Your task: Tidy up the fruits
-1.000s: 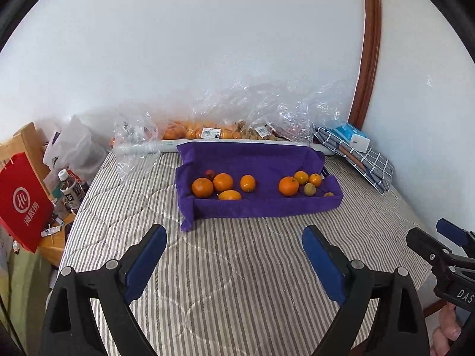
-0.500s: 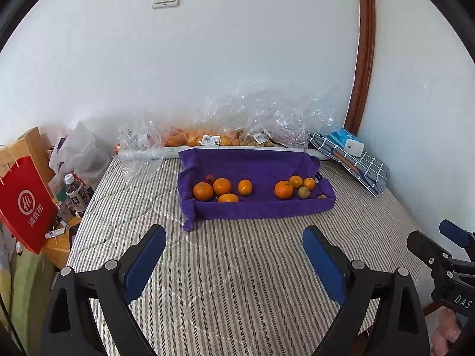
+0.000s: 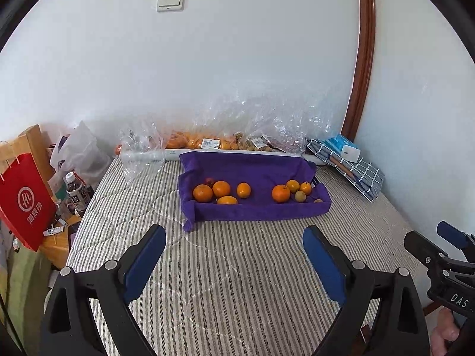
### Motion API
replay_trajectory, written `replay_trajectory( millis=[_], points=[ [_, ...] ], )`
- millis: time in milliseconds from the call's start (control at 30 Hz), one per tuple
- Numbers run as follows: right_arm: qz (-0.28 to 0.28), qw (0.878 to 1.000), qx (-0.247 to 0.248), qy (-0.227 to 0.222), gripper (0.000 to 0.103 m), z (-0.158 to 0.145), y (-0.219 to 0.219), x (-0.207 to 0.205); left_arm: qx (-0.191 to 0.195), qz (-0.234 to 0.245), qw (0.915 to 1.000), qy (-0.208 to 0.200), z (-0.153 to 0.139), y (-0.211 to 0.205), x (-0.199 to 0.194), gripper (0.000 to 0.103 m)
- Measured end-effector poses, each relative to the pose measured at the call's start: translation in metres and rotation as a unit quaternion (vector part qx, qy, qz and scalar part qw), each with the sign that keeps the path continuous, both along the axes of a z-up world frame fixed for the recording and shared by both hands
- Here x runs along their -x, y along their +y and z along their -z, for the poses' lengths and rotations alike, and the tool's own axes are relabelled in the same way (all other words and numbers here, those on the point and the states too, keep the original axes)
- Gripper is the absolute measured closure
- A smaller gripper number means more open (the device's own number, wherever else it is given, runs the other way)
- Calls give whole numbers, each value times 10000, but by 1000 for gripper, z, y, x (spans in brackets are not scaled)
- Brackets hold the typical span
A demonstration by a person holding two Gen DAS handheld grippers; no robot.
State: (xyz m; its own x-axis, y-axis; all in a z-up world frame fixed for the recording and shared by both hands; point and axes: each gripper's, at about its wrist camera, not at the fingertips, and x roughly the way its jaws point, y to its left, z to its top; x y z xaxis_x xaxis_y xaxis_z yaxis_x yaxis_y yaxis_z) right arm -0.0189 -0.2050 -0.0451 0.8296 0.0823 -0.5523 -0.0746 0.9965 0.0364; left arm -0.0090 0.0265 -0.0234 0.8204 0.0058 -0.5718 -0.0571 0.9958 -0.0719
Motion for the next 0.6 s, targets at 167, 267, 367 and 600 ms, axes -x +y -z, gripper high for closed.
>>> replay_trajectory(
  millis=[167, 267, 367, 600],
  points=[
    [28, 10000, -12, 1, 5, -1, -3, 2, -59, 9, 10000, -8, -2, -1, 1, 9],
    [23, 10000, -19, -5, 5, -1, -3, 2, -89, -24, 9999, -38, -3, 0, 2, 9],
    [27, 10000, -16, 7, 5, -1, -3, 2, -65, -34, 10000, -28, -3, 1, 2, 9],
    [41, 10000, -38, 53, 5, 2, -3, 1, -59, -29, 10000, -8, -1, 2, 2, 8]
  ],
)
